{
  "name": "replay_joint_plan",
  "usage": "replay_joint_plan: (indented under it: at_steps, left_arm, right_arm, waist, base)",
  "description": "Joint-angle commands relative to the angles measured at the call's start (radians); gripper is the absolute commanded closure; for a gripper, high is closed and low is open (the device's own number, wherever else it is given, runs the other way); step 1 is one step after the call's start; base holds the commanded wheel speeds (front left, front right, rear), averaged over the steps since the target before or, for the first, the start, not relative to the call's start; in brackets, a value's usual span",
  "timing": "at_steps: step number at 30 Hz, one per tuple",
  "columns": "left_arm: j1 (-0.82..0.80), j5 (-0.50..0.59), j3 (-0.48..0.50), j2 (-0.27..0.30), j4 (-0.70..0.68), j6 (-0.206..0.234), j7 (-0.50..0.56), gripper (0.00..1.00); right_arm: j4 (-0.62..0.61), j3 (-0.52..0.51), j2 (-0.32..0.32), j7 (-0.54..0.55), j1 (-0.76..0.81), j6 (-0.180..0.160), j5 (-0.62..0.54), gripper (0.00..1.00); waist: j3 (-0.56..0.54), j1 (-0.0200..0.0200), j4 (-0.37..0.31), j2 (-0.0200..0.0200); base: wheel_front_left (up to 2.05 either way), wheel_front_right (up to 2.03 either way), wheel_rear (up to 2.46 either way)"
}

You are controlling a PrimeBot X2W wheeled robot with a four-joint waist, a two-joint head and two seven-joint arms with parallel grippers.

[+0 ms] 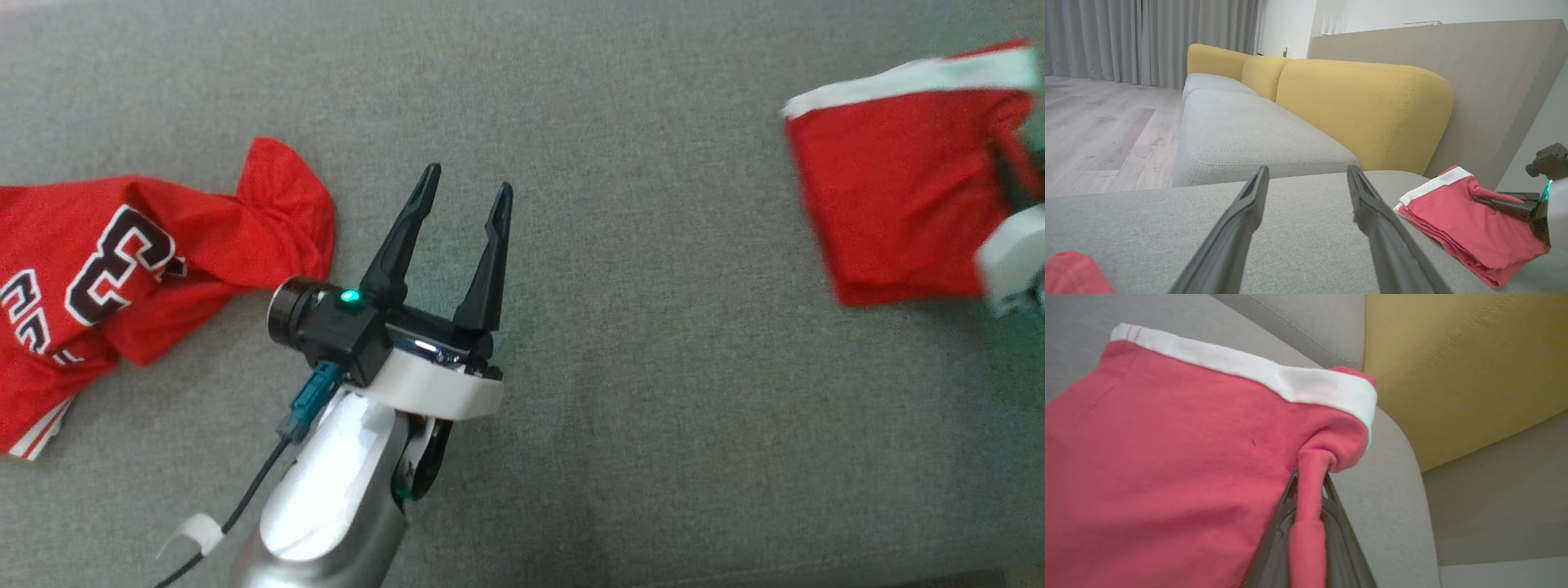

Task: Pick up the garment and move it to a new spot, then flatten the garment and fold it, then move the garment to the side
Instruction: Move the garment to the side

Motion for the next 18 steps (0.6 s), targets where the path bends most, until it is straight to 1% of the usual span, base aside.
replay_joint_plan:
  at_steps: [1, 2, 3, 5, 8, 14, 15, 16, 18]
  left_arm:
    - [-0.038, -0.002, 0.020, 0.007, -0.038, 0.004, -0.008, 0.00]
    - [-0.043, -0.003, 0.017, 0.007, -0.038, 0.003, -0.008, 0.00]
    - [-0.043, -0.003, 0.017, 0.007, -0.038, 0.003, -0.008, 0.00]
    - [-0.050, -0.005, 0.015, 0.007, -0.038, 0.002, -0.008, 0.00]
    - [-0.056, -0.006, 0.017, 0.007, -0.037, 0.002, -0.008, 0.00]
    - [-0.059, -0.005, 0.028, 0.007, -0.032, -0.001, -0.008, 0.00]
    - [-0.058, -0.004, 0.031, 0.007, -0.030, -0.001, -0.008, 0.00]
    - [-0.058, -0.004, 0.034, 0.007, -0.029, -0.002, -0.008, 0.00]
    - [-0.055, -0.004, 0.041, 0.007, -0.025, -0.004, -0.008, 0.00]
  right_arm:
    - [-0.025, 0.012, -0.064, 0.007, -0.026, -0.001, 0.013, 1.00]
    - [-0.023, 0.014, -0.089, 0.013, -0.029, -0.001, 0.015, 1.00]
    - [-0.023, 0.014, -0.089, 0.013, -0.029, -0.001, 0.015, 1.00]
    - [-0.016, 0.011, -0.125, 0.024, -0.033, -0.001, 0.016, 1.00]
    - [-0.008, -0.011, -0.156, 0.034, -0.038, -0.001, 0.021, 1.00]
    - [0.005, -0.062, -0.165, 0.039, -0.043, -0.001, 0.017, 1.00]
    - [0.008, -0.072, -0.164, 0.043, -0.045, -0.001, 0.011, 0.67]
    - [0.009, -0.085, -0.160, 0.044, -0.048, -0.001, 0.005, 0.00]
    - [0.012, -0.117, -0.147, 0.046, -0.055, -0.001, -0.006, 0.00]
  waist:
    - [0.022, -0.0001, 0.003, 0.0000]
    - [0.028, -0.0001, 0.007, 0.0000]
    - [0.028, -0.0001, 0.007, 0.0000]
    - [0.037, -0.0001, 0.014, 0.0000]
    - [0.050, -0.0001, 0.023, 0.0000]
    - [0.061, -0.0001, 0.038, 0.0000]
    - [0.060, -0.0001, 0.039, 0.0000]
    - [0.059, -0.0001, 0.041, 0.0000]
    - [0.051, -0.0001, 0.042, 0.0000]
  base:
    - [0.00, 0.00, 0.00]
    - [0.00, 0.00, 0.00]
    - [0.00, 0.00, 0.00]
    - [0.00, 0.00, 0.00]
    - [0.00, 0.00, 0.00]
    - [0.00, 0.00, 0.00]
    - [0.00, 0.00, 0.00]
    - [0.00, 0.00, 0.00]
    - [0.00, 0.00, 0.00]
